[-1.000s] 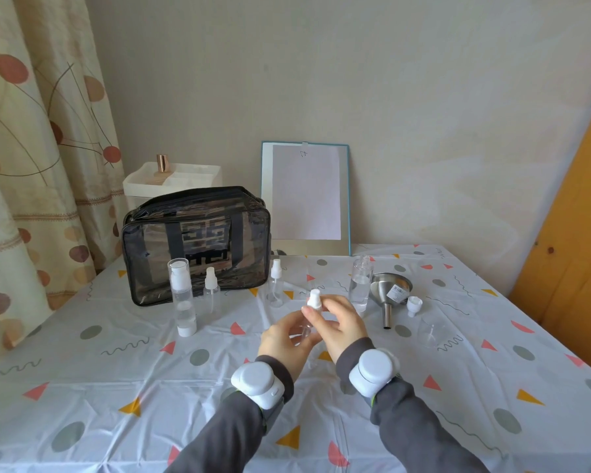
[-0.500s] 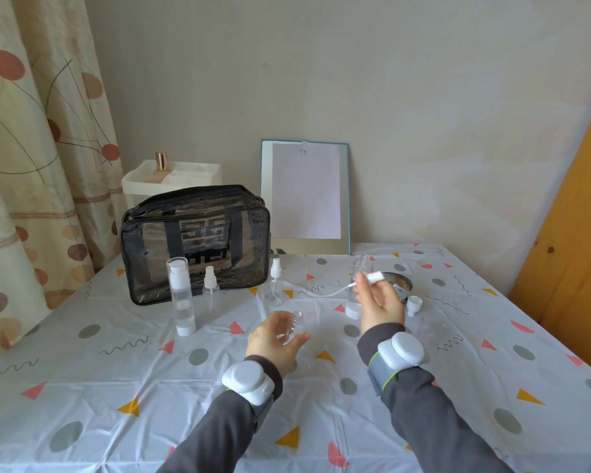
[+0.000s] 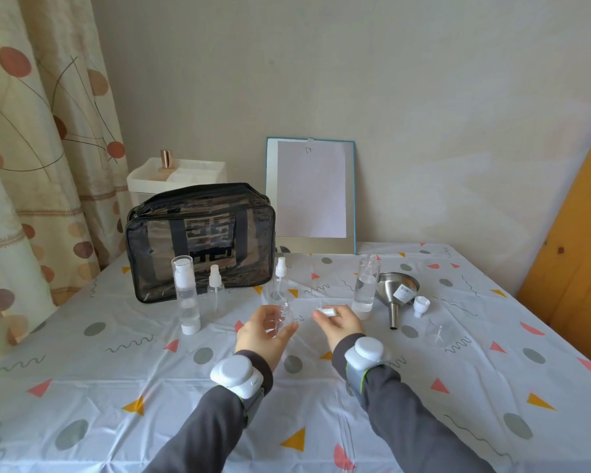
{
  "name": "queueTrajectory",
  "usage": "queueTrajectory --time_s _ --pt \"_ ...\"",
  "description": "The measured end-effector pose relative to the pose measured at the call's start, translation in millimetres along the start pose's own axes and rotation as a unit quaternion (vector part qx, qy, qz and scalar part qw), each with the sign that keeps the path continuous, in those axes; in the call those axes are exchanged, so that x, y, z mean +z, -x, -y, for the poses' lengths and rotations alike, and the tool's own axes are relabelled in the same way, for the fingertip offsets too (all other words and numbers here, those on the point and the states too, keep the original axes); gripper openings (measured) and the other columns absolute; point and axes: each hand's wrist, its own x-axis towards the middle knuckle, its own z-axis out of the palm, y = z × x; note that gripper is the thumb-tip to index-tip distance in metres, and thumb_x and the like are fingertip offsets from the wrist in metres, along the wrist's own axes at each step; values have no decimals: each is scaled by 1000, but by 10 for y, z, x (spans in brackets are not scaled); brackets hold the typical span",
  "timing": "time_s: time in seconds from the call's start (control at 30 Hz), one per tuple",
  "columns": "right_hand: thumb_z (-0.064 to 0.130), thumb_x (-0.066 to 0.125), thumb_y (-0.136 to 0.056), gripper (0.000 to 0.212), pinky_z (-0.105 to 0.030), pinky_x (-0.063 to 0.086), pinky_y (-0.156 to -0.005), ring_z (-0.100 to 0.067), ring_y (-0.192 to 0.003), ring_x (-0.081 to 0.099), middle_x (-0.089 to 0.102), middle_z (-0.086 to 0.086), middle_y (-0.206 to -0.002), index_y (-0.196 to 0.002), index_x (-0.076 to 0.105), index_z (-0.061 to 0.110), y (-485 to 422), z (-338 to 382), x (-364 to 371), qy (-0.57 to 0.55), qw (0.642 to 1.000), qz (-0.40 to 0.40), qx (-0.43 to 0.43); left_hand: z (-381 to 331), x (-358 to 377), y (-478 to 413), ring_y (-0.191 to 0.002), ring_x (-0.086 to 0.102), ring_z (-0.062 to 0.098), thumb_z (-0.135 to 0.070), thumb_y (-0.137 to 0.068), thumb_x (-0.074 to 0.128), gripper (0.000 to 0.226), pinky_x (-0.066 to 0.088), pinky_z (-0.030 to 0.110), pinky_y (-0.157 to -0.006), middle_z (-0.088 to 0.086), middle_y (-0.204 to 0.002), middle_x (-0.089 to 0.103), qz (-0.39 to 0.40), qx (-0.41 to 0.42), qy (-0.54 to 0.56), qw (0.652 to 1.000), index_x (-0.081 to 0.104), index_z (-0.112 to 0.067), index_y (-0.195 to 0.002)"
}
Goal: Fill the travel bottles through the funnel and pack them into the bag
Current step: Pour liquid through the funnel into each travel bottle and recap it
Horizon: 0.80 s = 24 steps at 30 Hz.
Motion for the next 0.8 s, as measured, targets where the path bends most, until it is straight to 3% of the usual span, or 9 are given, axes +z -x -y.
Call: queueTrajectory --time_s 0.07,0.2,0.3,0.43,0.5,0.6,0.7,0.8 --pt "36 69 -78 15 -17 50 -70 1 -70 56 59 18 -74 -84 58 28 6 17 65 58 998 17 5 -4 -6 -2 -94 58 10 -29 -77 73 39 43 21 -83 -2 -102 63 3 3 -3 1000 57 -18 -111" --pt "41 71 -76 25 -32 53 -81 -16 -86 59 57 10 -83 -95 64 27 12 12 67 144 989 39 -13 -1 -4 15 -94 58 10 -30 -77 73 39 43 20 -82 -4 -100 63 11 6 -8 1000 56 -19 -110" --pt "44 66 -79 35 -25 48 -86 -17 -99 59 64 3 -101 -109 63 26 2 0 23 232 970 74 -7 15 7 33 -90 57 8 -29 -76 74 37 42 18 -80 -7 -93 60 10 7 -10 1000 56 -20 -107" --pt "40 65 -81 47 -34 49 -93 -21 -106 57 60 -5 -116 -121 56 18 9 -26 6 197 975 100 9 -2 85 64 -89 56 8 -28 -76 74 33 43 18 -80 -7 -92 61 26 12 -3 1000 57 -20 -103" --pt "41 65 -81 48 -30 47 -94 -19 -108 55 58 -2 -116 -123 54 19 19 -38 -25 201 975 98 8 -7 125 92 -88 56 6 -28 -76 74 30 43 17 -78 -9 -92 61 33 12 5 999 56 -23 -100" --pt "37 65 -82 34 -19 38 -88 -13 -107 52 58 6 -108 -112 62 23 18 -48 -131 184 981 61 -17 -19 174 133 -86 57 5 -27 -75 75 28 43 17 -77 -11 -89 60 40 10 14 999 55 -26 -95" --pt "27 65 -82 4 -19 37 -79 -10 -88 56 60 8 -91 -83 67 23 5 -30 -320 144 989 19 -41 -47 207 152 -84 57 5 -24 -75 75 27 44 16 -77 -8 -90 61 47 7 26 999 56 -25 -95" --pt "23 65 -83 5 -14 35 -68 -13 -76 58 64 1 -80 -79 66 20 -17 -26 -599 117 992 -39 -30 -76 258 173 -81 55 0 -24 -76 74 28 42 13 -74 -9 -89 60 59 14 30 998 56 -23 -98"
